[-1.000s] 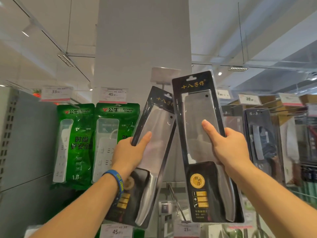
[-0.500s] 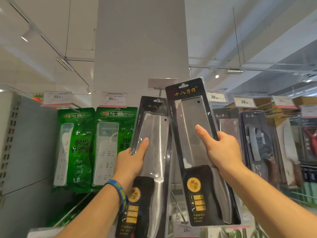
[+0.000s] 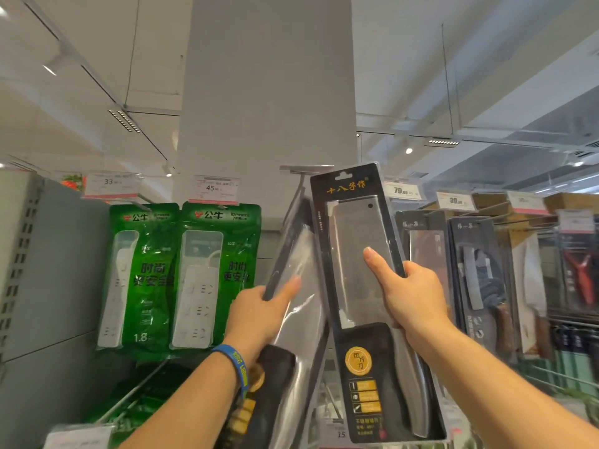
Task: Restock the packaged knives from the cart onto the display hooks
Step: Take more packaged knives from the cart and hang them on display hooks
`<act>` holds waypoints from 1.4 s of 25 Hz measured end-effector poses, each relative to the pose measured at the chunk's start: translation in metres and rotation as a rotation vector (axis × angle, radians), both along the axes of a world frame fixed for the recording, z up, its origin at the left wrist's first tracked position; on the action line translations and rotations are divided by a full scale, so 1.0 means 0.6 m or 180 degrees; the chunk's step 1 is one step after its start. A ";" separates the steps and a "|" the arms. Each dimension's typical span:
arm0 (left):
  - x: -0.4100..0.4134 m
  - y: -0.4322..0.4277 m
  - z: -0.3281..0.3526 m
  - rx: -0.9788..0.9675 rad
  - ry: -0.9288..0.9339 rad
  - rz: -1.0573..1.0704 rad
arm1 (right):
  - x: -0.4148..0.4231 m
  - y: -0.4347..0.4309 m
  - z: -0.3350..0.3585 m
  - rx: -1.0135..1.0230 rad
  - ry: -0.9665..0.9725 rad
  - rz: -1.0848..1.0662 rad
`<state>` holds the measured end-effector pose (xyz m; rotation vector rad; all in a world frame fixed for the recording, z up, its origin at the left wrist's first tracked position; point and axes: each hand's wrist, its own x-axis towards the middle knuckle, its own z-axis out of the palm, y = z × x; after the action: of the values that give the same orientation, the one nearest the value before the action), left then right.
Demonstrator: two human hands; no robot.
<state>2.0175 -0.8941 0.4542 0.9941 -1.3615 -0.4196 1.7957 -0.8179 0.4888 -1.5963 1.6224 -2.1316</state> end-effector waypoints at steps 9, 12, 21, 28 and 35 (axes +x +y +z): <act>0.007 -0.003 -0.028 -0.0320 -0.0071 0.0320 | -0.032 -0.015 0.008 -0.0139 -0.0015 0.0160; 0.016 0.008 0.039 -0.0569 0.0061 0.0300 | -0.035 -0.021 0.003 -0.0172 -0.0121 0.0213; 0.036 -0.003 0.035 -0.0229 0.0052 0.0158 | -0.003 -0.023 -0.006 -0.0014 -0.0184 0.0489; 0.019 -0.009 0.027 0.0016 0.0430 -0.0024 | -0.008 -0.019 -0.009 0.0037 -0.0171 0.0472; 0.013 -0.052 0.033 0.0583 0.0546 -0.0407 | -0.014 -0.032 -0.017 0.0160 -0.0281 0.0465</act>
<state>2.0253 -0.9251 0.4742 0.9985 -1.2511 -0.7202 1.7875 -0.8369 0.4788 -1.5318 1.4729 -2.0414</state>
